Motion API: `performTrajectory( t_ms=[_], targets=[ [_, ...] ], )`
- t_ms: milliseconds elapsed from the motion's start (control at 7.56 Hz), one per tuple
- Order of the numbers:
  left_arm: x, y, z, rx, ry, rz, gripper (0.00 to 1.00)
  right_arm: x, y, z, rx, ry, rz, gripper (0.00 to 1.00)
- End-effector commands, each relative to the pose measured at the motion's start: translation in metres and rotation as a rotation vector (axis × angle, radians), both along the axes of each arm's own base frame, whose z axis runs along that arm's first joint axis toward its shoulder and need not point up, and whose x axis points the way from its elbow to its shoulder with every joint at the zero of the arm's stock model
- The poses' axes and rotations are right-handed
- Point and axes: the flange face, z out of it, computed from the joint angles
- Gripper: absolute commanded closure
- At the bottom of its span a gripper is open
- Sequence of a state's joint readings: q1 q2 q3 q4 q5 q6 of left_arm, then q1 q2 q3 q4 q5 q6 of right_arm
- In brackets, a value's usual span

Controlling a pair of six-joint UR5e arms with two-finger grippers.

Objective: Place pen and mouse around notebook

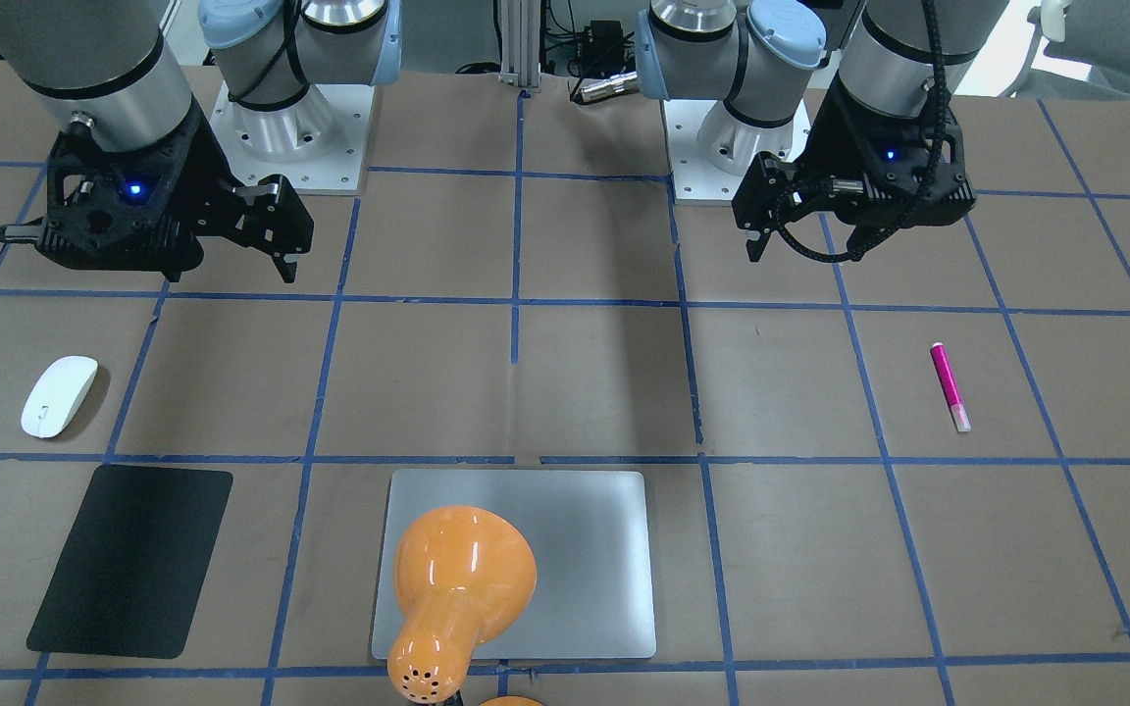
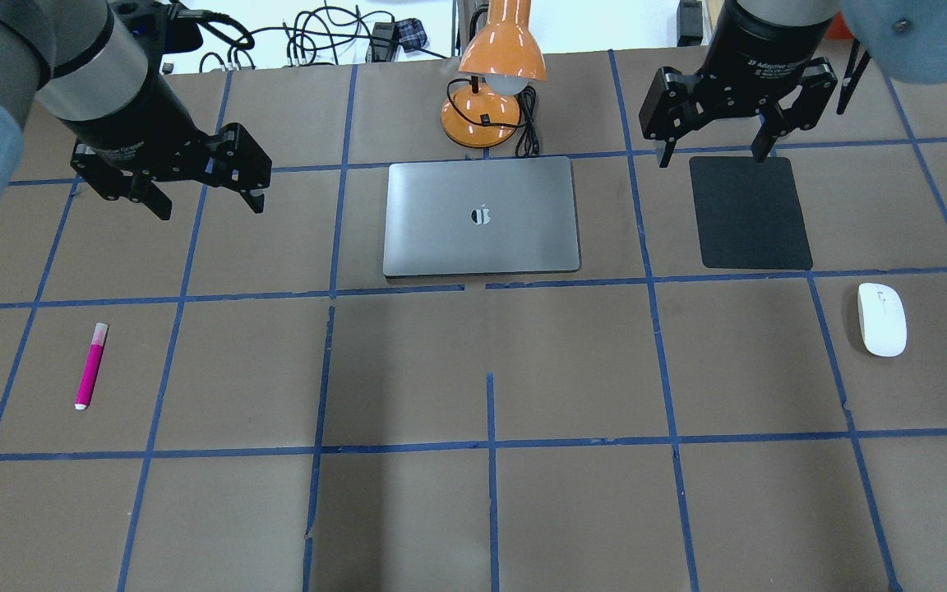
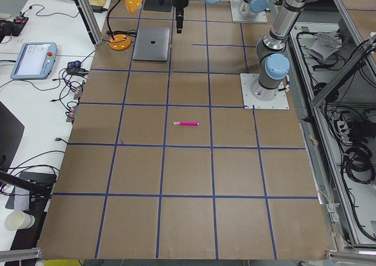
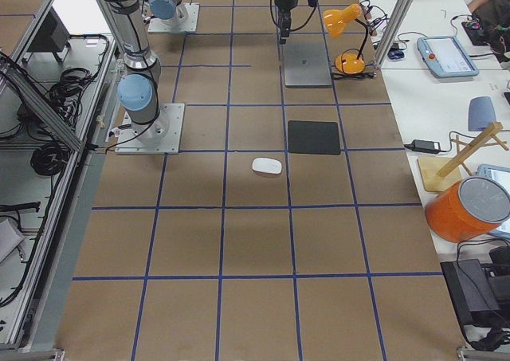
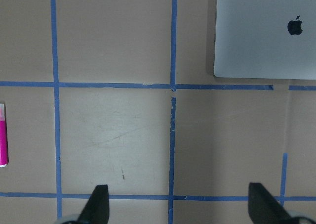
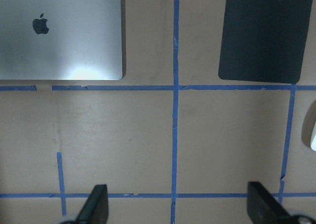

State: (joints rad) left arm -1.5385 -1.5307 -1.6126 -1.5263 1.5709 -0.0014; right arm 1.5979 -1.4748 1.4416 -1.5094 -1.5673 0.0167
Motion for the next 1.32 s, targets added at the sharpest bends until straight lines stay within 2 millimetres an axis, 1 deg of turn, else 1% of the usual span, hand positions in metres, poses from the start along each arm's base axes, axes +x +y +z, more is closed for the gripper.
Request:
performTrajectory(
  t_ms=[0,397,529,662,794,926,1059,1191],
  targets=[
    [0.001,-0.002,-0.001,0.001,-0.003,0.002,0.0,0.001,-0.001,-0.002,0.001,-0.003,0.0,0.0],
    [0.002,0.0,0.002,-0.003,-0.006,0.0,0.0,0.001,-0.001,-0.003,-0.001,-0.003,0.0,0.0],
    [0.003,-0.001,0.004,-0.006,-0.005,0.002,0.0,0.0,-0.002,-0.007,0.007,0.002,0.0,0.0],
    [0.004,0.0,0.007,-0.014,-0.007,0.005,0.0,0.0,0.0,-0.003,-0.001,0.006,0.001,0.0],
    [0.009,0.001,0.009,-0.017,-0.008,0.016,0.0,0.001,0.0,-0.006,0.005,-0.003,0.009,0.0],
    [0.029,-0.002,0.006,-0.007,-0.013,0.048,0.0,-0.001,0.001,-0.01,0.01,0.01,0.004,0.0],
    [0.056,-0.005,0.001,0.004,-0.017,-0.015,0.0,-0.002,0.0,-0.018,0.025,0.007,-0.005,0.0],
    [0.084,-0.006,-0.001,0.015,-0.024,-0.057,0.0,-0.007,-0.001,-0.021,0.028,0.006,-0.015,0.0]
  ],
)
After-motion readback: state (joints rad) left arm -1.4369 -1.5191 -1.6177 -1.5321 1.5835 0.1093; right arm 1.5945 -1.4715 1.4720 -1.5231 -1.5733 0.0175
